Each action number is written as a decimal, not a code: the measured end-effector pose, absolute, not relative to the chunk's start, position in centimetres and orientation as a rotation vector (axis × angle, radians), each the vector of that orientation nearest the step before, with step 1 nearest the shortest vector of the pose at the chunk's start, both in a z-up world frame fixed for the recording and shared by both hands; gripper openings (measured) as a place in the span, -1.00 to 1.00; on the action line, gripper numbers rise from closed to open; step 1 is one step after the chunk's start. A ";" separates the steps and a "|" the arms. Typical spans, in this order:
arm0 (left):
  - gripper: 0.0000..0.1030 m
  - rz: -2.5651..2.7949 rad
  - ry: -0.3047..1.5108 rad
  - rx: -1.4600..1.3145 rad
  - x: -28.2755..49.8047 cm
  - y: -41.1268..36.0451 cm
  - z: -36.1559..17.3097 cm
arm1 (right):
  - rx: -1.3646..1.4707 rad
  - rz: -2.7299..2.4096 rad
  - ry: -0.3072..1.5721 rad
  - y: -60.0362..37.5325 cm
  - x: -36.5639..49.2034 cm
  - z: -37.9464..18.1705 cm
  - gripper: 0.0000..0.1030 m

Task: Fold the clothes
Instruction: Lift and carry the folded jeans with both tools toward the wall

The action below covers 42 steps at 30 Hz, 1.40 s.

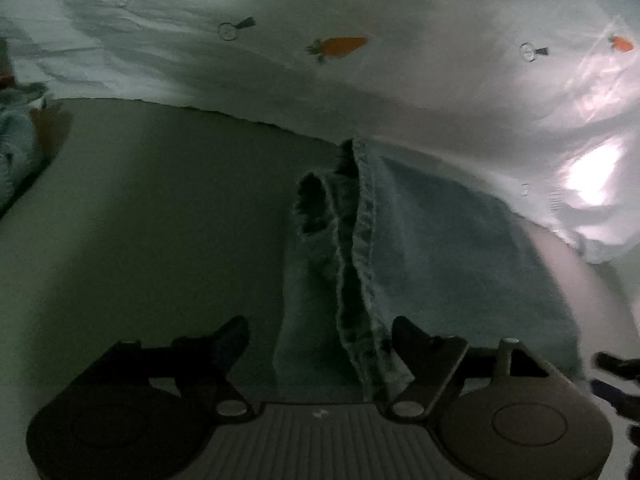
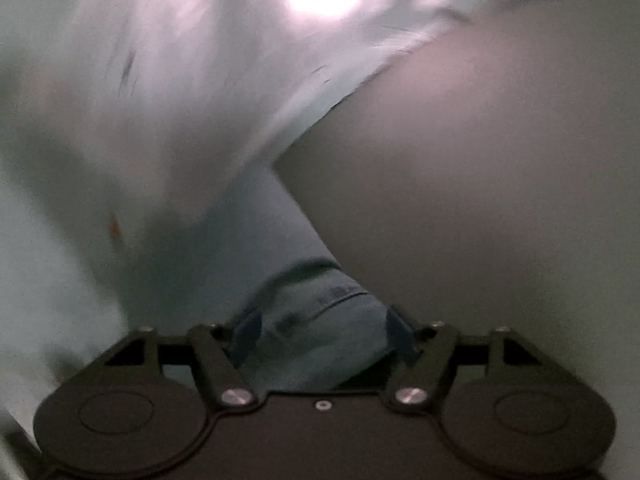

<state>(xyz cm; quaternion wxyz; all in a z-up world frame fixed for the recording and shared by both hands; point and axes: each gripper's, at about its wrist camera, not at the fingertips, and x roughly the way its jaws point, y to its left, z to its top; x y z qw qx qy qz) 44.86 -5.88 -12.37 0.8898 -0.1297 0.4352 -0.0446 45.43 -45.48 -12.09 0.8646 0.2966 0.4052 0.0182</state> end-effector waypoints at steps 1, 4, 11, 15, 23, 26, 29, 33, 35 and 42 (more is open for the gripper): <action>0.75 -0.098 0.906 -0.258 45.1 -5.9 -12.6 | 0.542 0.056 0.863 -44.9 45.9 -12.0 0.40; 0.77 -0.104 0.945 -0.145 46.5 -6.5 -14.1 | 0.466 0.115 0.888 -44.1 48.1 -12.3 0.43; 0.84 -0.237 0.970 -0.194 50.3 -5.4 -15.9 | 0.492 0.253 0.950 -45.6 53.3 -12.8 0.62; 0.87 -0.318 1.000 -0.321 52.8 -4.1 -17.7 | 0.507 0.329 1.003 -46.3 56.9 -13.6 0.61; 0.98 -0.417 0.999 -0.539 54.6 -2.7 -20.0 | 0.652 0.541 1.139 -45.3 64.3 -17.6 0.66; 0.96 -0.426 0.966 -0.675 54.0 -2.1 -20.6 | 0.776 0.528 1.144 -45.3 64.7 -18.6 0.65; 0.81 -0.435 0.932 -0.751 53.1 -2.0 -20.3 | 0.888 0.471 1.115 -45.8 63.0 -17.9 0.23; 0.58 -0.449 0.917 -0.767 51.5 -2.3 -19.1 | 1.087 0.445 1.032 -47.1 58.7 -16.3 -0.10; 0.55 -0.475 0.909 -0.787 50.3 -2.5 -18.1 | 1.105 0.441 0.996 -47.2 56.3 -14.9 -0.12; 0.54 -0.546 0.873 -0.757 45.5 -4.7 -13.9 | 1.280 0.349 0.856 -48.7 44.0 -12.0 -0.14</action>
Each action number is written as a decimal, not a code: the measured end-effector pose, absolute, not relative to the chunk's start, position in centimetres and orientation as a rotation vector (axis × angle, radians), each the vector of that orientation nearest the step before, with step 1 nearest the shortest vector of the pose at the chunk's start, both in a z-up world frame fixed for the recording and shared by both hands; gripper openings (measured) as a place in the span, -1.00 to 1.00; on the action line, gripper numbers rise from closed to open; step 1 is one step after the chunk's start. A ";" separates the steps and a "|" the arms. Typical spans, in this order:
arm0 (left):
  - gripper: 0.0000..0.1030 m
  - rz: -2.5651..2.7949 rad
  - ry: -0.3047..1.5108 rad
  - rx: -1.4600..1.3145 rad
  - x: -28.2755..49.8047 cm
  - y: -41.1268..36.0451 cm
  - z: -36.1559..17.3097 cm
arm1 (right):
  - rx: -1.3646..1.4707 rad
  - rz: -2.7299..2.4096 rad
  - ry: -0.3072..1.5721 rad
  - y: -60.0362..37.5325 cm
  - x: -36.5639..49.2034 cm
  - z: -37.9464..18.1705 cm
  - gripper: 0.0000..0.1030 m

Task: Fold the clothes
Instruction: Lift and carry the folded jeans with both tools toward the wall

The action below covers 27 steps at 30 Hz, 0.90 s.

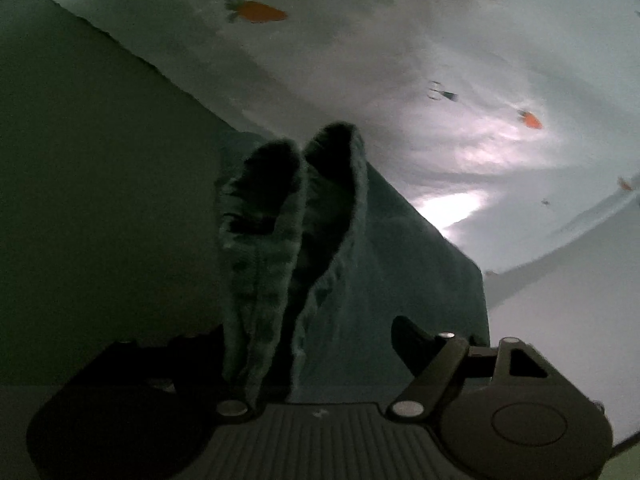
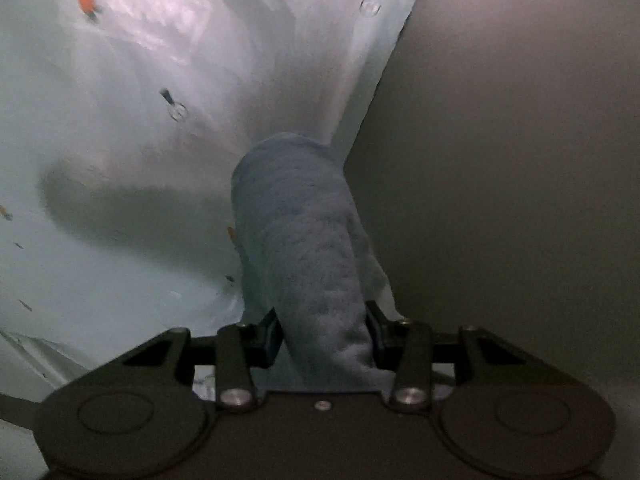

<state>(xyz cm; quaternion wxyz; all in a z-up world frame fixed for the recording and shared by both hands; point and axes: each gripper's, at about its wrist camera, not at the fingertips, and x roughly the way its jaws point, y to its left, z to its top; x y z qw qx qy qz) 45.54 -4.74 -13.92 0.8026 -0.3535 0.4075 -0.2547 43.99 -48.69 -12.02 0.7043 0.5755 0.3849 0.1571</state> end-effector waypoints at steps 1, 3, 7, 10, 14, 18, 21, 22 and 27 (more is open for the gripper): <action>0.54 -0.557 0.874 -0.759 44.7 -5.1 -13.6 | 1.290 0.336 0.837 -48.9 42.2 -11.7 -0.14; 0.54 -0.578 0.888 -0.755 43.3 -6.2 -13.1 | 1.310 0.296 0.793 -50.0 38.1 -10.9 -0.14; 0.55 -0.651 0.919 -0.695 41.0 -10.4 -11.8 | 1.364 0.185 0.704 -51.8 29.7 -9.8 -0.14; 0.55 -0.740 0.931 -0.626 39.6 -14.2 -10.8 | 1.406 0.112 0.630 -54.5 24.7 -9.6 -0.14; 0.55 -0.784 0.943 -0.591 38.0 -19.4 -10.1 | 1.441 0.045 0.562 -57.6 20.4 -9.4 -0.14; 0.55 -0.811 0.934 -0.581 37.5 -25.7 -9.5 | 1.464 0.015 0.505 -62.1 17.7 -9.4 -0.14; 0.55 -0.829 0.911 -0.573 37.7 -31.0 -8.8 | 1.497 0.018 0.466 -66.5 16.8 -10.0 -0.14; 0.55 -0.823 0.909 -0.577 38.2 -33.0 -8.3 | 1.513 0.016 0.457 -68.0 16.7 -10.2 -0.13; 0.55 -0.820 0.869 -0.552 39.9 -42.7 -7.1 | 1.528 0.048 0.412 -75.7 16.8 -10.8 -0.13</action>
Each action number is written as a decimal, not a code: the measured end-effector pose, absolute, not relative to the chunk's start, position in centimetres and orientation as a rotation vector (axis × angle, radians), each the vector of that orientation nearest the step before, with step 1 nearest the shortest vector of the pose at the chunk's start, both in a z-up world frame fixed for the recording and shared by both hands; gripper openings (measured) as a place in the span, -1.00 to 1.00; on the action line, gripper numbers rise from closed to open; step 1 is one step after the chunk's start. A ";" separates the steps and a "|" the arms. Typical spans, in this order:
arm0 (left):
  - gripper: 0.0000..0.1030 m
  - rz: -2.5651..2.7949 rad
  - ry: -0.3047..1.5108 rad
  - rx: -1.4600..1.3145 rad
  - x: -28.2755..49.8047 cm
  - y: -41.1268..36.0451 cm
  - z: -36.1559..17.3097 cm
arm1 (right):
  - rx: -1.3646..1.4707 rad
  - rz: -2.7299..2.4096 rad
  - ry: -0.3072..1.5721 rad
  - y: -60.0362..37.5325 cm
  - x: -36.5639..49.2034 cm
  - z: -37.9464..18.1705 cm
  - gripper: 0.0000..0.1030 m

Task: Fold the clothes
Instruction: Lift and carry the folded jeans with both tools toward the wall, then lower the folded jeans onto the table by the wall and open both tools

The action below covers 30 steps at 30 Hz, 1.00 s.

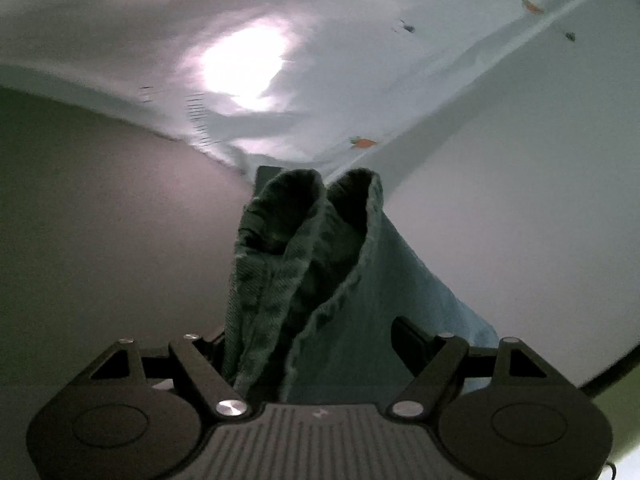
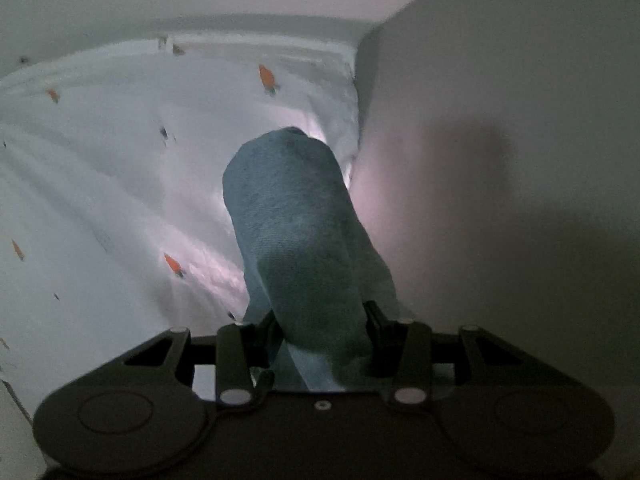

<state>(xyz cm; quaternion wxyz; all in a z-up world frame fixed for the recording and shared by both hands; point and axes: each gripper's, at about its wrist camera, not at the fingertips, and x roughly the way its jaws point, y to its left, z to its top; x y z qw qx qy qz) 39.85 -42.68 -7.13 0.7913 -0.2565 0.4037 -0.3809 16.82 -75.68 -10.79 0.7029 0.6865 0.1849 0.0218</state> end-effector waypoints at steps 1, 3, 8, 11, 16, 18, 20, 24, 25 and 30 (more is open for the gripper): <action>0.55 -0.820 0.867 -0.554 40.6 -44.5 -7.0 | 1.542 0.054 0.397 -77.1 17.1 -11.2 -0.13; 0.55 -0.828 0.866 -0.538 42.3 -48.1 -6.4 | 1.584 0.051 0.371 -79.4 18.0 -12.1 -0.13; 0.55 -0.887 0.863 -0.402 47.1 -57.3 -4.9 | 1.695 0.047 0.322 -83.9 20.2 -14.8 -0.13; 0.55 -0.917 0.876 -0.342 50.4 -62.4 -5.1 | 1.775 0.059 0.271 -86.0 22.0 -17.3 -0.13; 0.54 -0.993 0.922 -0.192 55.8 -71.6 -6.5 | 1.870 0.026 0.219 -87.8 26.3 -21.2 -0.13; 0.54 -1.035 0.927 -0.136 57.2 -74.7 -7.2 | 1.894 0.012 0.188 -88.2 28.0 -22.4 -0.12; 0.54 -1.076 0.929 -0.085 58.8 -77.5 -8.0 | 1.903 -0.003 0.156 -88.5 29.4 -23.4 -0.13; 0.54 -1.142 0.915 0.015 61.0 -82.4 -9.4 | 1.910 -0.033 0.115 -90.0 30.9 -25.0 -0.14; 0.55 -1.135 0.924 0.033 61.4 -83.2 -10.1 | 1.910 -0.050 0.124 -90.5 30.7 -25.5 -0.14; 0.62 -1.045 0.881 0.156 63.1 -85.9 -14.1 | 1.915 -0.123 0.177 -91.7 27.9 -27.2 -0.14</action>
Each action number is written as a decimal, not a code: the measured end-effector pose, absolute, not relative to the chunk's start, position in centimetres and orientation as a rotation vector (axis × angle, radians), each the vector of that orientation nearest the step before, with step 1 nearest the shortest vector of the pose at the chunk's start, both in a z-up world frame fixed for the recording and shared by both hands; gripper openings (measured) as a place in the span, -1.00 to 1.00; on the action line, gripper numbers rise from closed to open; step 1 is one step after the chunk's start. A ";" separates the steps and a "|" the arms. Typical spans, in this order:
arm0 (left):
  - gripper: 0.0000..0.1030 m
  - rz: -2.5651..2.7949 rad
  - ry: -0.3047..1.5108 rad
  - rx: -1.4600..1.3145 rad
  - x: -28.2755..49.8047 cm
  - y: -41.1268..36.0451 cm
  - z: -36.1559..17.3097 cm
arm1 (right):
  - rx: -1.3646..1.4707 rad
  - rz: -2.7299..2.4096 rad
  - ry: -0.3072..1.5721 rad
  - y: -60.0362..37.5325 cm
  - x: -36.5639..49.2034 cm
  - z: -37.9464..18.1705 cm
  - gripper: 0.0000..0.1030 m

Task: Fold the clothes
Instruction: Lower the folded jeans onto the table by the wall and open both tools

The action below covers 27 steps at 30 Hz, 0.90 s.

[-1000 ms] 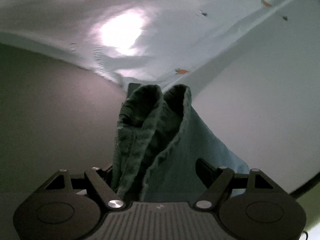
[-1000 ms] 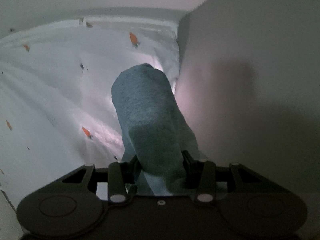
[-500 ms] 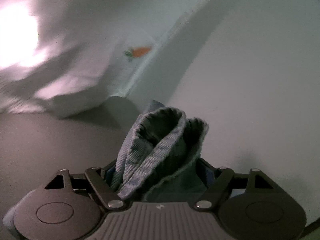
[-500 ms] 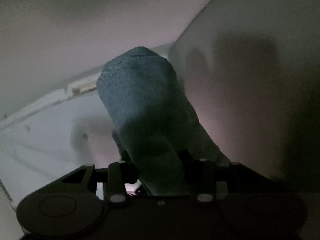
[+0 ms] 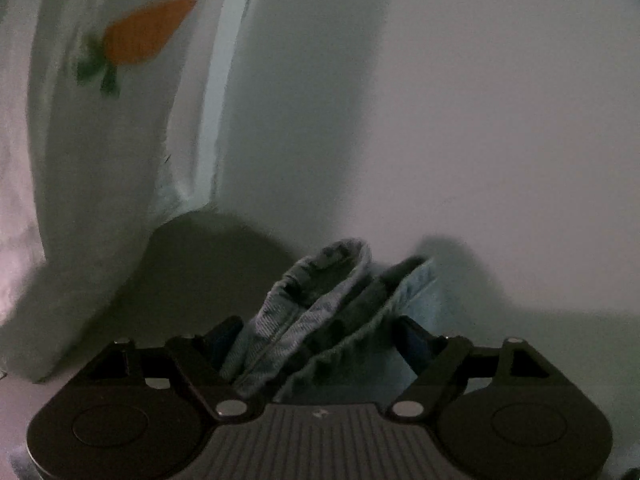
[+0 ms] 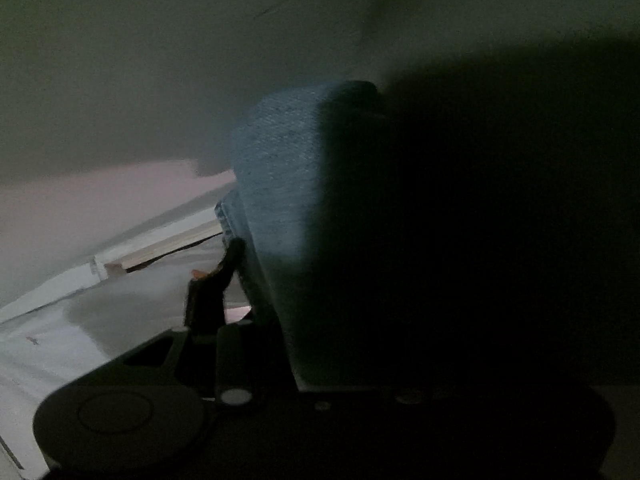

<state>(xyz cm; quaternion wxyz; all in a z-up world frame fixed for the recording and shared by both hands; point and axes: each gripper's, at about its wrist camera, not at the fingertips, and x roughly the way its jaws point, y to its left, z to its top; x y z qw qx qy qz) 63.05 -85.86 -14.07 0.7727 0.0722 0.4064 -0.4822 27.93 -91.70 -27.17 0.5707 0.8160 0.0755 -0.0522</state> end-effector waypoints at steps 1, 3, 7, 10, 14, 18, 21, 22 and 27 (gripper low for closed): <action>0.66 -1.035 0.895 0.150 63.6 -85.8 -14.9 | 1.909 -0.140 0.184 -91.6 27.6 -27.3 -0.13; 0.71 -1.039 0.916 0.126 65.0 -85.7 -16.5 | 1.903 -0.160 0.188 -91.6 27.1 -27.6 -0.13; 0.93 -1.009 0.902 0.145 65.6 -86.2 -17.6 | 1.878 -0.186 0.203 -91.5 27.0 -27.3 -0.07; 0.92 -0.985 0.874 0.162 65.2 -85.7 -16.6 | 1.854 -0.212 0.226 -91.5 26.9 -26.6 -0.01; 0.92 -0.949 0.821 0.124 63.7 -83.0 -14.1 | 1.814 -0.247 0.251 -91.8 25.9 -25.4 0.25; 0.92 -0.929 0.796 0.027 61.5 -79.1 -11.5 | 1.700 -0.295 0.325 -91.9 24.6 -23.6 0.58; 0.92 -0.901 0.761 0.009 58.5 -75.8 -9.8 | 1.579 -0.333 0.394 -91.6 24.5 -21.8 0.78; 0.92 -0.894 0.751 0.004 57.4 -74.6 -9.2 | 1.526 -0.344 0.418 -91.4 24.6 -21.1 0.82; 0.94 -0.825 0.712 -0.035 51.5 -68.5 -7.0 | 1.236 -0.400 0.532 -89.8 24.5 -17.7 0.88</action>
